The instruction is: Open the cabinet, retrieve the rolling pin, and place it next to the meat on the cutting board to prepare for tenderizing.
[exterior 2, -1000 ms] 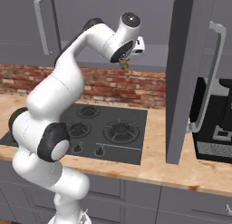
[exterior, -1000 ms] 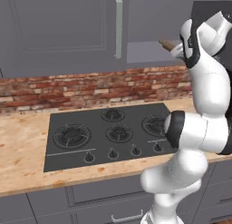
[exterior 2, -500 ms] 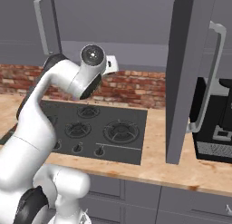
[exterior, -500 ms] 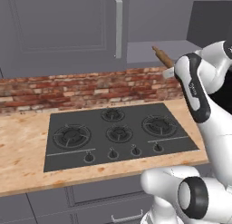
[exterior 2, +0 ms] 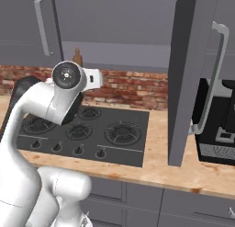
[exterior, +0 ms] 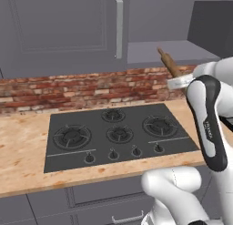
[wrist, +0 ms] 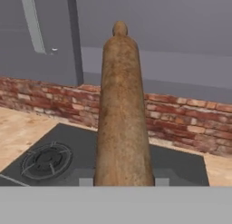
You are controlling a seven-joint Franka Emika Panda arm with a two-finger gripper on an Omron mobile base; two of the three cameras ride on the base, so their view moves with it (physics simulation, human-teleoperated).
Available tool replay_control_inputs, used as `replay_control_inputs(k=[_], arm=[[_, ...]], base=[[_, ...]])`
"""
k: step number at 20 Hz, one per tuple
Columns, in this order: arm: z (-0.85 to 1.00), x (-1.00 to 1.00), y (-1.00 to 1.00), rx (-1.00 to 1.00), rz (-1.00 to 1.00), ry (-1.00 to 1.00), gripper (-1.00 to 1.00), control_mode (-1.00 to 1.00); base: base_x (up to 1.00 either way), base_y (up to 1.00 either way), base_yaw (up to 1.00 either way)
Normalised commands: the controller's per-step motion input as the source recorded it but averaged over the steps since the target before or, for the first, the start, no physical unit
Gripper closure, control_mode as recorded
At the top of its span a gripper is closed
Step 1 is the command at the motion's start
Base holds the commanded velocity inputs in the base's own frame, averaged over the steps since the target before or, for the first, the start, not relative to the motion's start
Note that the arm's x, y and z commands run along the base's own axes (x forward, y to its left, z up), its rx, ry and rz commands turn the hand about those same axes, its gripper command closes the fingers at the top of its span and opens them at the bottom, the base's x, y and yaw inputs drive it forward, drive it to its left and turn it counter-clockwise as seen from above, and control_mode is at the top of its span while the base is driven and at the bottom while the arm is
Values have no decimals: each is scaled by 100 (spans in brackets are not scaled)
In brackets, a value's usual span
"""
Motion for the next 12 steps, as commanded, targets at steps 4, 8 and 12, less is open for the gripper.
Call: replay_control_inputs(k=[4, 8, 12], arm=[[11, -81, 22, 3, 0, 6, 100, -100], [0, -20, 22, 0, 0, 9, 100, -100], [0, 0, 4, -1, 0, 2, 100, -100]], base=[[0, 0, 0], [0, 0, 0], [0, 0, 0]])
